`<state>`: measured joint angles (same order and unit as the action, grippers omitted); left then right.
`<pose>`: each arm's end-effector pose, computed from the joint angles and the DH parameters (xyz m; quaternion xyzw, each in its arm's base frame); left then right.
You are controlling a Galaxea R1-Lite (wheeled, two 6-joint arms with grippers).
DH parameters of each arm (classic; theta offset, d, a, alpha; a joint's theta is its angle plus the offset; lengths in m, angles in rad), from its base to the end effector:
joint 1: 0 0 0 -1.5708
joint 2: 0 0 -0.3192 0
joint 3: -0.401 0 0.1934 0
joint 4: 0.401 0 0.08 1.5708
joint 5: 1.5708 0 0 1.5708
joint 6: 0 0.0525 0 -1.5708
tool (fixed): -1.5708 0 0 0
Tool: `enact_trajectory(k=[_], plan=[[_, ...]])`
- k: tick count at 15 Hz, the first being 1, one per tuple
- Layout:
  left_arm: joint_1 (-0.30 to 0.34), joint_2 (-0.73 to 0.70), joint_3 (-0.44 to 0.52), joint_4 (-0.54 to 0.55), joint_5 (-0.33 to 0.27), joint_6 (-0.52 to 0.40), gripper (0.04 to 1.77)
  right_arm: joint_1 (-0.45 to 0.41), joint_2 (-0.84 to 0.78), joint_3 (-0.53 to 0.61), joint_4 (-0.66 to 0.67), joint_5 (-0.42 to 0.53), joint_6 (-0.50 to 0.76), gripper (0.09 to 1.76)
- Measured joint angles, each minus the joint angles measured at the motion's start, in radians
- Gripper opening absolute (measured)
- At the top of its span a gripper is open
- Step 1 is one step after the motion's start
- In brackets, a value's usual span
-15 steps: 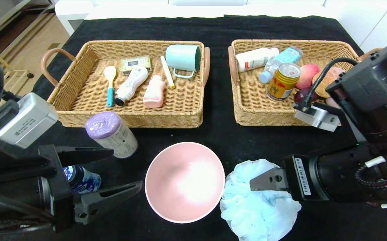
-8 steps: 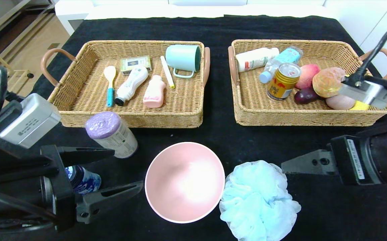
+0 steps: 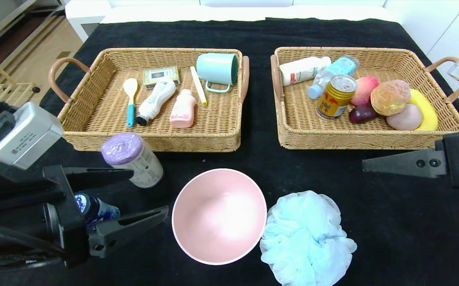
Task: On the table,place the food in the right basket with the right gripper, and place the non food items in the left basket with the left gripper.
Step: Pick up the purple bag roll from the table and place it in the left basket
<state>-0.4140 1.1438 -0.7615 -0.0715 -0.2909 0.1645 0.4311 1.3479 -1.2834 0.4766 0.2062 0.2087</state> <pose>0.1635 -0.0883 0.2543 0.0857 0.1259 -0.3526 0.9233 0.1996 0.1036 0.3075 0.0655 0.2956 0.2726 0.9133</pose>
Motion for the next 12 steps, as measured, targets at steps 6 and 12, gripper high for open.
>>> enact_trajectory(k=[6, 12], plan=[[-0.001, 0.000, -0.011, 0.000, 0.031, -0.001, 1.72, -0.134, -0.019, 0.201, -0.326, 0.261, -0.191, 1.70], [-0.014, -0.037, -0.020, 0.002, 0.139, 0.000, 1.72, -0.150, -0.026, 0.380, -0.654, 0.350, -0.220, 1.70]])
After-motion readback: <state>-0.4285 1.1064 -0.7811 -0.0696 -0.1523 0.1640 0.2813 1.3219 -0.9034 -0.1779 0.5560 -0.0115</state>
